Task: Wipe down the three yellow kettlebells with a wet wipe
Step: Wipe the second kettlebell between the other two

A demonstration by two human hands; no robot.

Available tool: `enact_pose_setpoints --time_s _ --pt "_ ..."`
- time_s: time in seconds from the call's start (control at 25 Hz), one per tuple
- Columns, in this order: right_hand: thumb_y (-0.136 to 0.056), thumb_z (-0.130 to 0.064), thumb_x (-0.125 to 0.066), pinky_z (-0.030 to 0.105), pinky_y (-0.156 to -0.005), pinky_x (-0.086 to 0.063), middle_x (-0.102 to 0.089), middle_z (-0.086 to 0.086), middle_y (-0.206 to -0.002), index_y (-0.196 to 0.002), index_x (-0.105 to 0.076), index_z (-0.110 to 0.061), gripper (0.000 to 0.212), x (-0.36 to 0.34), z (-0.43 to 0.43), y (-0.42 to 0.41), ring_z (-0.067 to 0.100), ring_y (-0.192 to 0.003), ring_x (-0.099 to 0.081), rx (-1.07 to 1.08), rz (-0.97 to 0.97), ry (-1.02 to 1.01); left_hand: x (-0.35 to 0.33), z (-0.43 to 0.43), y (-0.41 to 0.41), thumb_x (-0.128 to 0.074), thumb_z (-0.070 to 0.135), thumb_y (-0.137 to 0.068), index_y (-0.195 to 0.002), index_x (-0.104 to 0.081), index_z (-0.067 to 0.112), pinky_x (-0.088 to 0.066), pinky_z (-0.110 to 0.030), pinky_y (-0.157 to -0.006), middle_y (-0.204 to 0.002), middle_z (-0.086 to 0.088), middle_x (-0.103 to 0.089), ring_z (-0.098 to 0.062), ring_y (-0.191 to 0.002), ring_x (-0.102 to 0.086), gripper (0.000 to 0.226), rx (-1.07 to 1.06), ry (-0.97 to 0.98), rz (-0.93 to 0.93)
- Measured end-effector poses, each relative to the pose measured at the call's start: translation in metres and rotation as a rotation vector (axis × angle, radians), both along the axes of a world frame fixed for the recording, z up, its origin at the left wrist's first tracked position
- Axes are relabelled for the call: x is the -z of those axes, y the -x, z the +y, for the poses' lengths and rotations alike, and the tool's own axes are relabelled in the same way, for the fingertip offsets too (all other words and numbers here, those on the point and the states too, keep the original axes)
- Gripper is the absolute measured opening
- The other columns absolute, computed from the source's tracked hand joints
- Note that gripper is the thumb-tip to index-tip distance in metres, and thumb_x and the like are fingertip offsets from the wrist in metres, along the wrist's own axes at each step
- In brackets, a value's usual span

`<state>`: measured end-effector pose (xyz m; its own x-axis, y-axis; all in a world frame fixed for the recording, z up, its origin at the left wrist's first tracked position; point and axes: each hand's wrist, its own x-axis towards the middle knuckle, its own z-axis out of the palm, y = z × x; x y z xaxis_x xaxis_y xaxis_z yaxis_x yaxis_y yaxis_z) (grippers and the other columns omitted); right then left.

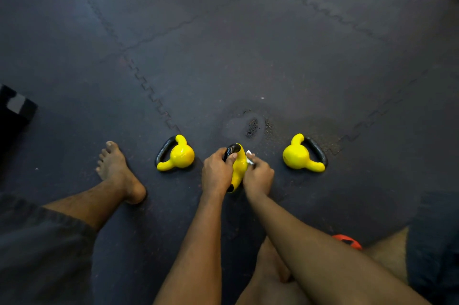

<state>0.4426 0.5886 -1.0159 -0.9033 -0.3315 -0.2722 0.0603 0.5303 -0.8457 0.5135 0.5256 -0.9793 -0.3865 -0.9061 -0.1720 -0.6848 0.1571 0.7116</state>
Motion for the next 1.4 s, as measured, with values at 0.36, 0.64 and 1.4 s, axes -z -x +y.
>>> enact_pose_setpoints --time_s 0.36,0.64,1.4 --pt "-0.087 -0.015 -0.060 0.038 -0.081 -0.051 -0.072 0.020 -0.104 -0.107 -0.075 -0.014 0.025 0.013 0.042 0.009 0.040 -0.100 -0.064 0.087 -0.022 -0.091 -0.003 -0.004 -0.002 -0.056 0.046 -0.094 -0.122 -0.062 0.033 -0.041 -0.045 -0.094 -0.118 -0.010 -0.048 -0.031 -0.117 -0.045 0.032 0.056 0.102 -0.261" --pt "-0.088 -0.003 -0.052 0.044 -0.088 -0.055 -0.072 0.015 -0.106 -0.105 -0.075 -0.014 0.031 0.007 0.041 0.045 0.033 -0.099 -0.066 -0.016 -0.052 0.058 0.003 -0.016 -0.035 -0.060 0.007 -0.091 -0.108 -0.068 0.020 -0.041 -0.031 -0.097 -0.098 -0.009 -0.037 -0.018 -0.090 -0.044 0.023 0.264 -0.116 0.009" --pt "-0.093 -0.014 -0.048 0.035 -0.097 -0.049 -0.064 0.003 -0.130 -0.134 -0.057 -0.023 0.043 0.005 0.060 -0.004 0.022 -0.119 -0.060 -0.635 0.341 -0.005 0.001 0.022 0.010 -0.040 0.006 -0.100 -0.141 -0.036 0.009 -0.029 -0.011 -0.095 -0.132 -0.006 -0.026 -0.011 -0.110 -0.040 0.041 0.285 -0.141 0.091"
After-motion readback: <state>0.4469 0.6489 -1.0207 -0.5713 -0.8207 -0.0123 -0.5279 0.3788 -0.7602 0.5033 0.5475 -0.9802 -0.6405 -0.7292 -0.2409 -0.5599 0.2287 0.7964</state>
